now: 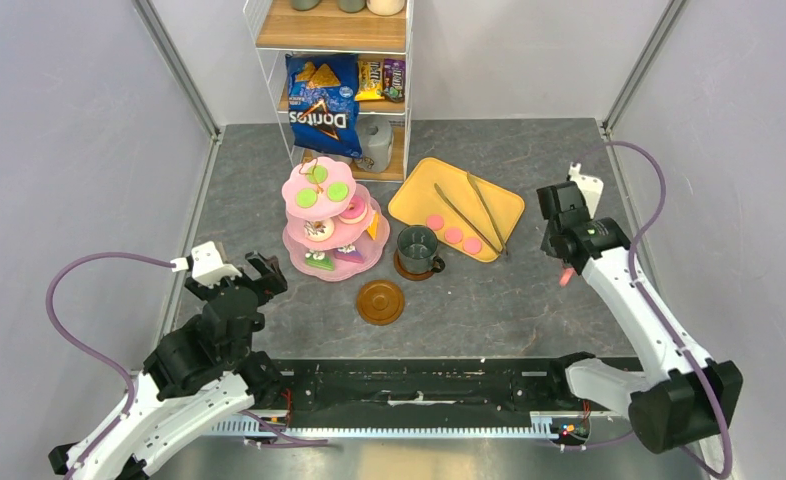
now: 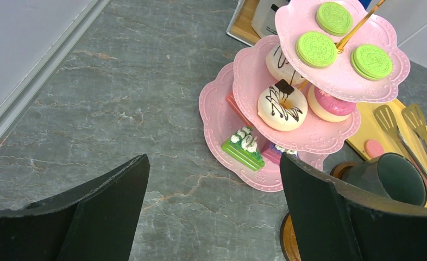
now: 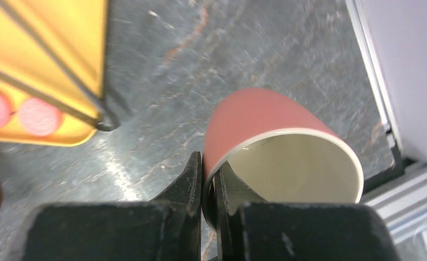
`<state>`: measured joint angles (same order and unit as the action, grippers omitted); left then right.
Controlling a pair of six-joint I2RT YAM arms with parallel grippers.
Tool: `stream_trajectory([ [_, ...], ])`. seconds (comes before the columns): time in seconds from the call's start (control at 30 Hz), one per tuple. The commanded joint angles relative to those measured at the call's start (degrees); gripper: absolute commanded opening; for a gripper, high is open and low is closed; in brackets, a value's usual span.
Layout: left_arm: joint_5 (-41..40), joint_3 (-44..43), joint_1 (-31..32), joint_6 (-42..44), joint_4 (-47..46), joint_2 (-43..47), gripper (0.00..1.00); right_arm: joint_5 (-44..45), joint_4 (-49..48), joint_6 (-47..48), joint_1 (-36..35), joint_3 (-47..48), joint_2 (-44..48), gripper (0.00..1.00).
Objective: Serve the afternoon tea
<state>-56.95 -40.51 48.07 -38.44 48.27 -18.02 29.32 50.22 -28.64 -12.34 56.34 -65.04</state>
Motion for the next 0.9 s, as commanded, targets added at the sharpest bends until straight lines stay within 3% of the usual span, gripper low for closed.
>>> stream_trajectory([
  [0.0,-2.0,0.0,-0.2,1.0,-1.8,-0.7,0.96,6.0,1.4,7.2,-7.4,9.2,3.8,0.0],
  [0.23,-3.1,-0.2,-0.2,0.1,-1.0,-0.6,0.96,6.4,7.7,13.0,-26.6,21.3,-0.8,0.0],
  [0.5,-5.7,-0.6,-0.2,-2.7,1.4,0.9,0.96,3.9,13.9,17.4,-47.0,34.1,-14.2,0.0],
  [0.87,-7.7,-0.8,-0.2,-5.4,3.5,3.5,0.95,-12.8,0.5,21.5,-54.6,32.6,-22.7,0.0],
])
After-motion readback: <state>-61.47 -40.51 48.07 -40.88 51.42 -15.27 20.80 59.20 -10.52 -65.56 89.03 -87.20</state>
